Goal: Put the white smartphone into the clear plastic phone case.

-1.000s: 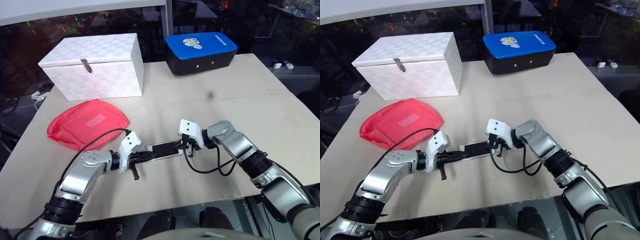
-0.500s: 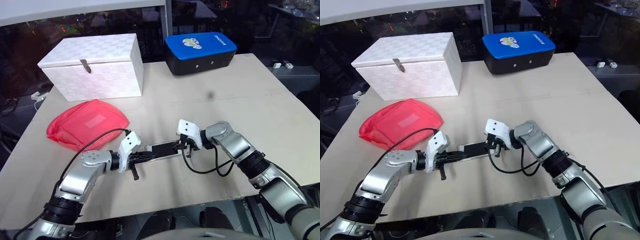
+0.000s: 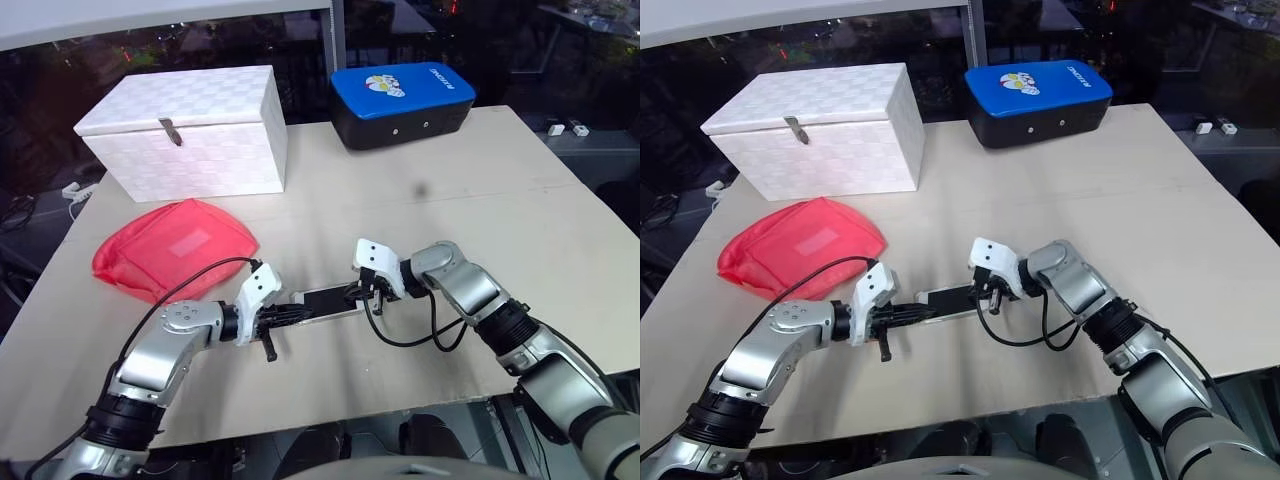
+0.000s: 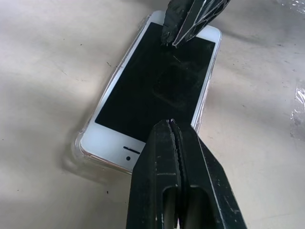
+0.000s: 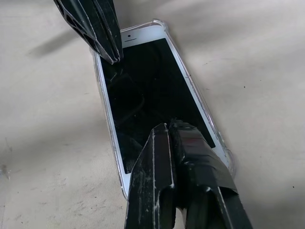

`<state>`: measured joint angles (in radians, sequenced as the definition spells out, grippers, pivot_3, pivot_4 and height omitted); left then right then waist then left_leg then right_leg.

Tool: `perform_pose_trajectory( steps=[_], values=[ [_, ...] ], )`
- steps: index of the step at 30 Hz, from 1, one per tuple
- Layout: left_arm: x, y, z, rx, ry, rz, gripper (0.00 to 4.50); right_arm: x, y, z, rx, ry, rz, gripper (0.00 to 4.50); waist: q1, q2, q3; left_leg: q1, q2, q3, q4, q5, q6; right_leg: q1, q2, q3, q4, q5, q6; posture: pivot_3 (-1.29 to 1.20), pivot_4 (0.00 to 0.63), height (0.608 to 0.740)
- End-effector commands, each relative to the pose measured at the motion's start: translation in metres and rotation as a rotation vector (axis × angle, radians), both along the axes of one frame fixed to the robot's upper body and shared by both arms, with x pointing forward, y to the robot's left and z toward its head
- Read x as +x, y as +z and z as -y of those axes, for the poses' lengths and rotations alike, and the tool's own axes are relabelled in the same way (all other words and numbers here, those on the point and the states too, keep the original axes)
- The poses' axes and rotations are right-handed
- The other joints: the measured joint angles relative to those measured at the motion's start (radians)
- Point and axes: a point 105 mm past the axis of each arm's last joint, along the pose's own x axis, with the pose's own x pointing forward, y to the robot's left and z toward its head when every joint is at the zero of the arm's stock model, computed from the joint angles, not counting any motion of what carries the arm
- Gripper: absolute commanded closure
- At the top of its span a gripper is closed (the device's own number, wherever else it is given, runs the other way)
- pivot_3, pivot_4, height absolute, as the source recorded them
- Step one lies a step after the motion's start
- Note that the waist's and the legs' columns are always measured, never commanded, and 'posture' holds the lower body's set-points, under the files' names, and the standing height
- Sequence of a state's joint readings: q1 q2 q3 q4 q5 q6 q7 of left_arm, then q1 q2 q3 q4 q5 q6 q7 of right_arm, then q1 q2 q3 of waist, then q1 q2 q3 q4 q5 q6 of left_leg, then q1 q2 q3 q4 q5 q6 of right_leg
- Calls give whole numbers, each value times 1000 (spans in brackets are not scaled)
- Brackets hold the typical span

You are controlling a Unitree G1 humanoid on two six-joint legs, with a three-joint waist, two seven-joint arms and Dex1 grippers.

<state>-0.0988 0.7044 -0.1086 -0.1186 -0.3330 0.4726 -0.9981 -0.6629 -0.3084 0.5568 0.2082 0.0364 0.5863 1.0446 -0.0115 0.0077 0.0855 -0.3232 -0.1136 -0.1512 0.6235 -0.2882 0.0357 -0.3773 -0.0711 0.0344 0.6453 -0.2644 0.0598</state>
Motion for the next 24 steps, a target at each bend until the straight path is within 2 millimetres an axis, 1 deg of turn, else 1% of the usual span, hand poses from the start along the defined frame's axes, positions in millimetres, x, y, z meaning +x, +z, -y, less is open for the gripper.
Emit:
perform_pose_trajectory(
  steps=[1, 24],
  values=[
    [-2, -7, -6, 34, 16, -26, 4477, -36, -109, 71, -412, -179, -335, 4500, 0, 0, 0, 0, 0, 0, 0, 0, 0, 0, 0, 0, 0, 0, 0, 0, 150, 740],
    [-3, -5, -8, 38, 16, -25, 4477, -38, -115, 76, -423, -197, -351, 4500, 1, 1, -1, 1, 0, -1, -9, 0, 0, 1, 0, 0, -4, -2, -1, 0, 150, 740]
  ],
)
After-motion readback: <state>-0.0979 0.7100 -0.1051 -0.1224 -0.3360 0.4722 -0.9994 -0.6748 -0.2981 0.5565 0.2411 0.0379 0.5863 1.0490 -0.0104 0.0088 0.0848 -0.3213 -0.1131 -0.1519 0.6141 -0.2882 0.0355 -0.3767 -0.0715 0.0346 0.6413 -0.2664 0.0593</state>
